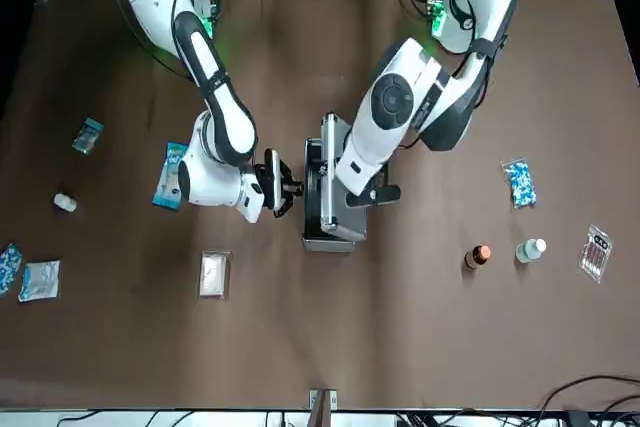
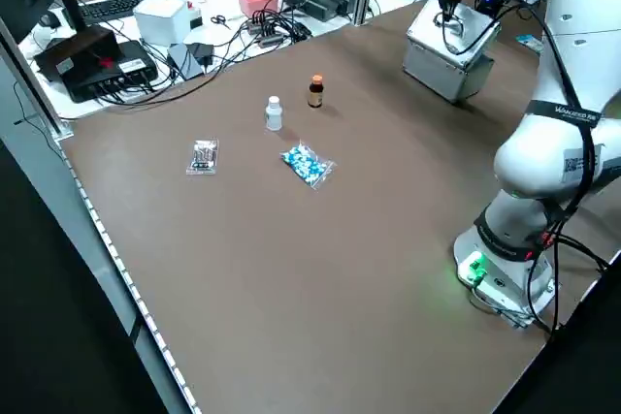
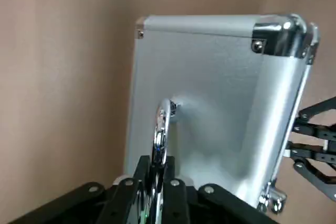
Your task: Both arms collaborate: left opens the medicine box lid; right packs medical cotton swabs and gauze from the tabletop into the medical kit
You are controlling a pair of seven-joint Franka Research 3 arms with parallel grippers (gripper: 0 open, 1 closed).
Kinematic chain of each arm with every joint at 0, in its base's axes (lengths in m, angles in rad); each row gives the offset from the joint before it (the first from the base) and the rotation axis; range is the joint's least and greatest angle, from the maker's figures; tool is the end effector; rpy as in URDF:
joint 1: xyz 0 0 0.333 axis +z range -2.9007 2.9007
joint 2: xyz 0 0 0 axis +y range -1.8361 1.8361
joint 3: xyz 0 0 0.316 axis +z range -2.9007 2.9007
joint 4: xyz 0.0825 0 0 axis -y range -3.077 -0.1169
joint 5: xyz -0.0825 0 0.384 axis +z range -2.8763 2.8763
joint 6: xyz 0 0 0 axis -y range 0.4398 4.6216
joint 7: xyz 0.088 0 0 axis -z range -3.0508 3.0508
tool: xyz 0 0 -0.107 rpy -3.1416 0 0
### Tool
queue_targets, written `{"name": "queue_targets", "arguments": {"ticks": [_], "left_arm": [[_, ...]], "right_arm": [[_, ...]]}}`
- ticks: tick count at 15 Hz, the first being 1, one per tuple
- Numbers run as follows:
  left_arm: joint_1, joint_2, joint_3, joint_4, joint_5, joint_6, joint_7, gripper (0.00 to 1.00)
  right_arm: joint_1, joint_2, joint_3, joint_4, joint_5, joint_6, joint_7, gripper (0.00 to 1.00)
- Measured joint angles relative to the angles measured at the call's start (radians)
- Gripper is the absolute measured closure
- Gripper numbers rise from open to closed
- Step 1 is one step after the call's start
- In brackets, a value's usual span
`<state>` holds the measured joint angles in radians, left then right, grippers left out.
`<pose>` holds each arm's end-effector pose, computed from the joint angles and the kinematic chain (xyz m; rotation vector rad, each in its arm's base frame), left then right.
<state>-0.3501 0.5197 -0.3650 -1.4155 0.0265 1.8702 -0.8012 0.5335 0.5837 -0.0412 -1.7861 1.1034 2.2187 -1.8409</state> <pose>0.5552 -0.4193 0.4125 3.0401 0.1816 -0.1966 0.5612 0.3359 0.2265 -1.7018 -1.6948 -0.4981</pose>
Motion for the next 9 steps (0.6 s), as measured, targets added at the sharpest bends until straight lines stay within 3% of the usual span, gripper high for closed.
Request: {"name": "queue_targets", "arguments": {"ticks": [9], "left_arm": [[0.047, -0.011, -0.006, -0.009, 0.0, -0.063, 0.063, 0.85]], "right_arm": [[0.0, 0.0, 0.0, 0.0, 0.0, 0.0, 0.0, 0.79]]}}
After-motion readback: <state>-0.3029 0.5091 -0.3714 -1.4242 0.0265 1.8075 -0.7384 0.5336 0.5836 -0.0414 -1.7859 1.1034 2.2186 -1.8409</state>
